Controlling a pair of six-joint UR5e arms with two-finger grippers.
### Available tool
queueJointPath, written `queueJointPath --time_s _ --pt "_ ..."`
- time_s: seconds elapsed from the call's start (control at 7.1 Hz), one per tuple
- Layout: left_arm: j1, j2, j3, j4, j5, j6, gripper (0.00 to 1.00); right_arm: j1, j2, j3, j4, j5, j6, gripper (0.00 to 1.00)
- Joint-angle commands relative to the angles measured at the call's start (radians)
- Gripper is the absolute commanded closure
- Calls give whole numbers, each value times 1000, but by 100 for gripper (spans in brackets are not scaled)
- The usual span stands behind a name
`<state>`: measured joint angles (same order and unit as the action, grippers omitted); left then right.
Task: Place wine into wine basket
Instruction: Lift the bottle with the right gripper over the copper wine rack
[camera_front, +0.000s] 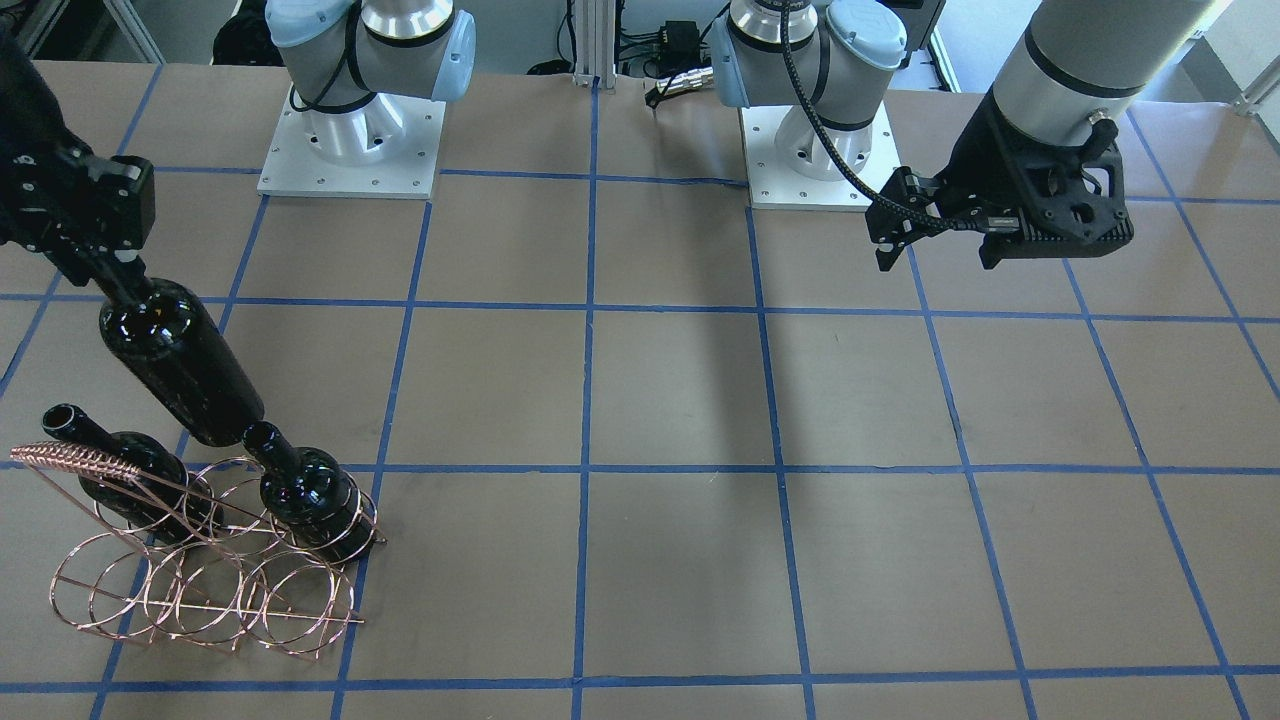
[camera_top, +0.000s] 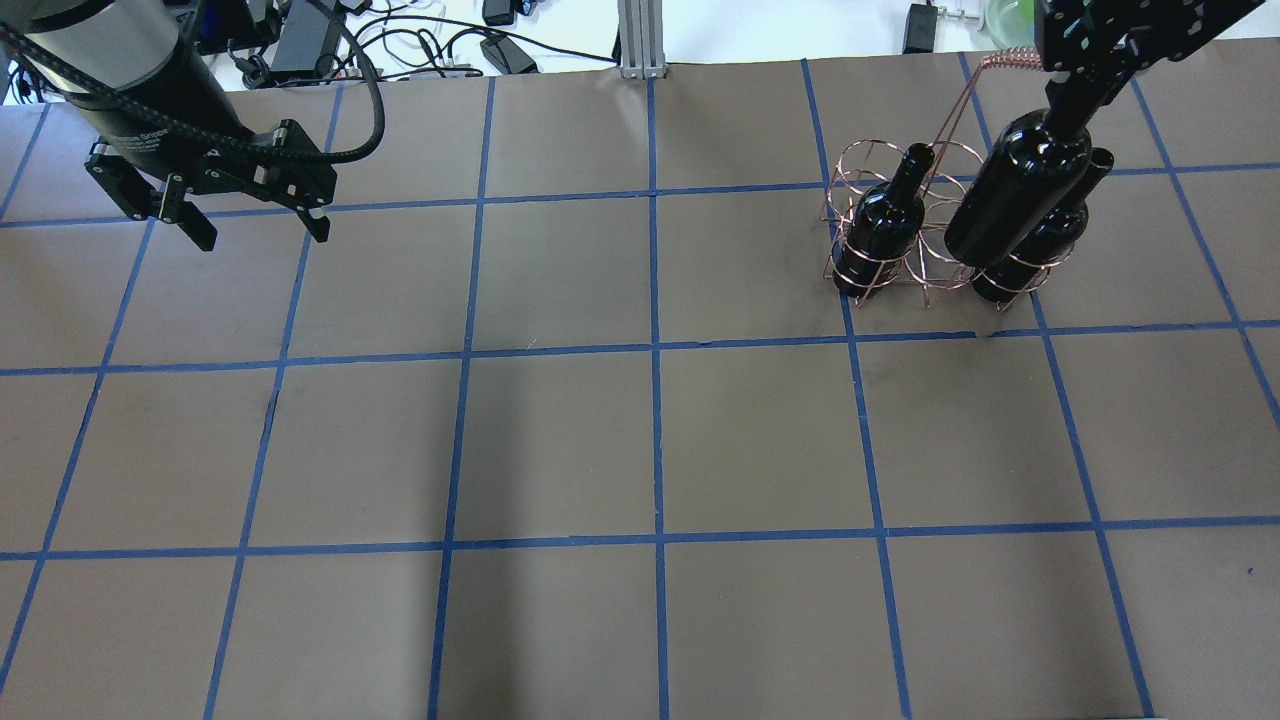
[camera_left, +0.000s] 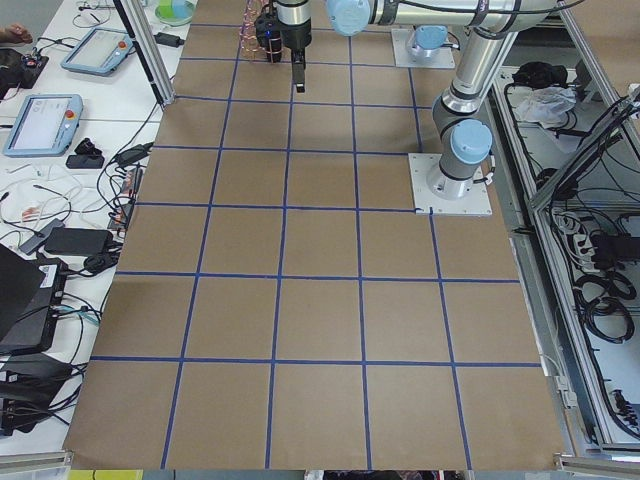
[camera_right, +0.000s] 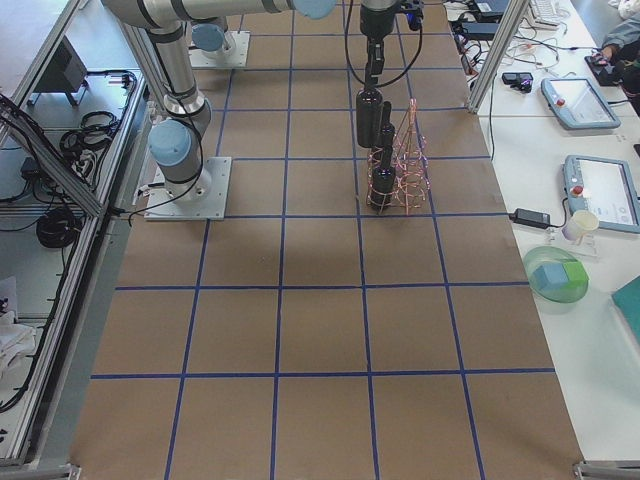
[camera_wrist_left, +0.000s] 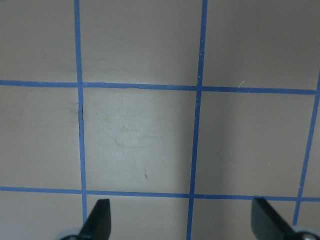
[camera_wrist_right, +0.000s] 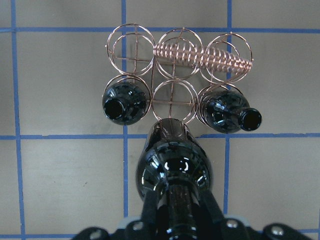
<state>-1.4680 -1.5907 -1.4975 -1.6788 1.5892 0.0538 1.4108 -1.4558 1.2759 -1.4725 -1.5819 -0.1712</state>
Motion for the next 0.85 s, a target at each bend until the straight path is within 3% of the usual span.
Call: queueJointPath --time_s 0.0,0.7 --pt "-2 0 -1 -4 0 0 0 -3 67 -30 -61 -4 -57 99" --pt "-2 0 -1 -4 -2 0 0 -7 135 -18 -134 -4 -100 98"
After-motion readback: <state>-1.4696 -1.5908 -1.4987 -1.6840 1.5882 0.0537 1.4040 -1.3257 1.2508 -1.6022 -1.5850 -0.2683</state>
